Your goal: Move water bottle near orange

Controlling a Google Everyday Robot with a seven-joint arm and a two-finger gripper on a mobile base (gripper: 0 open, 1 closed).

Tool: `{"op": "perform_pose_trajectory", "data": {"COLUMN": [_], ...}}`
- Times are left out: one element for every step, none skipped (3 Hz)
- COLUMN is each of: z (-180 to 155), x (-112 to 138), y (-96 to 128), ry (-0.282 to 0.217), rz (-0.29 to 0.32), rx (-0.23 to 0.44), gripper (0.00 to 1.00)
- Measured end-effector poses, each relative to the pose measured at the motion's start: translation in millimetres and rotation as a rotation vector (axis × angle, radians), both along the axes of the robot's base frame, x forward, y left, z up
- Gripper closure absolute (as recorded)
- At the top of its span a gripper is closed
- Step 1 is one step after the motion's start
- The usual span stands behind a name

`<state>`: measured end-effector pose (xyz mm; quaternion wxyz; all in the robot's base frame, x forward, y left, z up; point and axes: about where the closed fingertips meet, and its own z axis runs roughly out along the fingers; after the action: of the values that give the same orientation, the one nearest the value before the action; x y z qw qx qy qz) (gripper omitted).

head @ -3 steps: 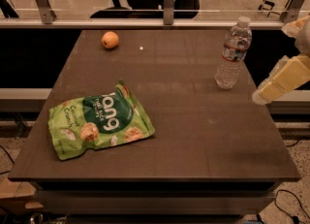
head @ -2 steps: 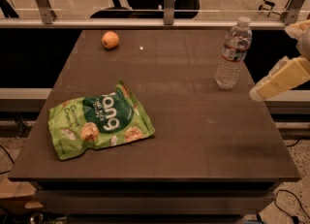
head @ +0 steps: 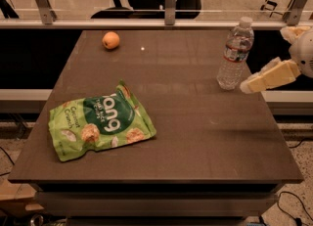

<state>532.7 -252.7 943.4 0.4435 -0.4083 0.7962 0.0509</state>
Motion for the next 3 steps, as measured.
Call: {"op": "perform_pose_trajectory", "data": {"z": [-4,-11,-21], "x": [18,32,43], "y": [2,7,10], "ry": [-0.047,-0.074,-0.091], "rz": [0.005,0.015,0.022], "rx": [0.061,0.112,0.167], "gripper": [0.0,0.0,0.0]}}
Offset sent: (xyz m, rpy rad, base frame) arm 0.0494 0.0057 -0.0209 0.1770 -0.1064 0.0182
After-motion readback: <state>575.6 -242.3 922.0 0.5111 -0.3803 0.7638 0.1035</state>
